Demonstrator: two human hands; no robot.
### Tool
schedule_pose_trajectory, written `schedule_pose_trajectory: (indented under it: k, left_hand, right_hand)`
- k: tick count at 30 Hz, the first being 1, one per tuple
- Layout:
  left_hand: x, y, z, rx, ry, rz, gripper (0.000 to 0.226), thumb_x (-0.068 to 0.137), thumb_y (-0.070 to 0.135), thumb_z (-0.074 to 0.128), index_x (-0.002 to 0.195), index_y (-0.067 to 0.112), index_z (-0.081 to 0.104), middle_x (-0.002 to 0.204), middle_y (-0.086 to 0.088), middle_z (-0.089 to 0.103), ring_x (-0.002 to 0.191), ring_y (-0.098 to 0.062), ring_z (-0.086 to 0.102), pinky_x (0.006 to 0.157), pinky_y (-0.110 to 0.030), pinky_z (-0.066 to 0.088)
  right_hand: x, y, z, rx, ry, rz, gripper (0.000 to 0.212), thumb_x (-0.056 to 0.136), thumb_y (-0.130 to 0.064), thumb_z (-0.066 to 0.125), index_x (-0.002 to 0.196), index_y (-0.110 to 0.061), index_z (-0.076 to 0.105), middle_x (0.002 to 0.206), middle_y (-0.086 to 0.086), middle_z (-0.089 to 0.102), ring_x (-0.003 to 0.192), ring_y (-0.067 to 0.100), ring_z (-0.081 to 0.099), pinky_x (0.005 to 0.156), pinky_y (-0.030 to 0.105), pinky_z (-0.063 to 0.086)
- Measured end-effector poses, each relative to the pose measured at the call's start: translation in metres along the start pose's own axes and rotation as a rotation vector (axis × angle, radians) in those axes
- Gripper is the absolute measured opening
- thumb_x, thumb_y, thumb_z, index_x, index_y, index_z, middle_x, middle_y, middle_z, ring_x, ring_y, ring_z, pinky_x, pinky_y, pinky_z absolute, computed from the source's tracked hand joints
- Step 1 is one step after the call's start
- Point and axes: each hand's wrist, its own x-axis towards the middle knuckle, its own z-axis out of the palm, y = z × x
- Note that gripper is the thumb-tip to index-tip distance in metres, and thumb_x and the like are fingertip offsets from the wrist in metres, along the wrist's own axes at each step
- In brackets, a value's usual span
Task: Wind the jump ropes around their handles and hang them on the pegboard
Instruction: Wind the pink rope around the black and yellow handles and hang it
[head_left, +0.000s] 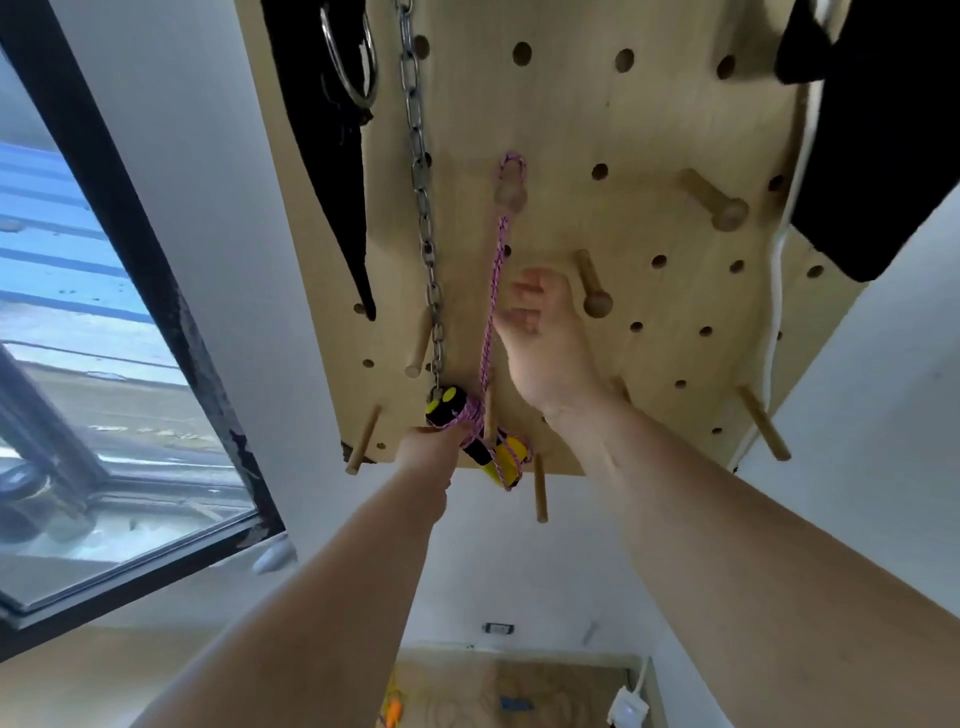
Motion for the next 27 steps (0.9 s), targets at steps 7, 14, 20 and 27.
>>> schedule_pose_trajectory:
  k: [7, 14, 20, 27]
  left_hand:
    - [0.008, 0.003, 0.003, -0.086, -0.016, -0.004, 0.035, 0.090, 0.030, 0.074, 0.115, 0.013, 0.056, 0.095, -0.008, 0.060, 0.077, -0.021, 0.052, 0.078, -0.038, 0.050]
    - [-0.006, -0.001, -0.011, -0.014, 0.040, 0.133, 0.030, 0.094, 0.034, 0.065, 0.113, 0.011, 0.057, 0.079, -0.001, 0.051, 0.063, -0.016, 0.045, 0.053, -0.028, 0.036]
    - [-0.058, 0.000, -0.039, -0.084, -0.014, 0.321, 0.009, 0.095, 0.021, 0.066, 0.097, 0.029, 0.068, 0.090, 0.006, 0.072, 0.085, -0.014, 0.066, 0.067, -0.027, 0.046]
    - [-0.100, 0.011, -0.064, -0.115, -0.002, 0.467, 0.012, 0.089, 0.025, 0.072, 0.096, 0.033, 0.069, 0.094, -0.006, 0.072, 0.088, -0.026, 0.072, 0.076, -0.042, 0.059]
  right_hand:
    - [0.028, -0.018, 0.014, 0.119, 0.139, 0.084, 0.040, 0.103, -0.013, 0.047, 0.142, -0.016, 0.044, 0.104, -0.007, 0.061, 0.089, 0.004, 0.058, 0.067, 0.006, 0.043]
    - [0.030, -0.042, 0.013, 0.509, 0.082, 0.271, 0.022, 0.104, -0.017, 0.050, 0.121, -0.011, 0.062, 0.086, 0.004, 0.062, 0.068, 0.019, 0.067, 0.076, 0.035, 0.058]
    - [0.012, -0.060, 0.002, 0.700, 0.104, 0.283, 0.037, 0.105, -0.042, 0.044, 0.104, -0.013, 0.067, 0.074, 0.002, 0.064, 0.065, 0.019, 0.060, 0.076, 0.039, 0.051]
    - [0.015, -0.087, -0.012, 0.693, 0.106, 0.381, 0.036, 0.100, -0.047, 0.055, 0.091, -0.014, 0.064, 0.071, 0.000, 0.059, 0.060, 0.015, 0.057, 0.067, 0.030, 0.053]
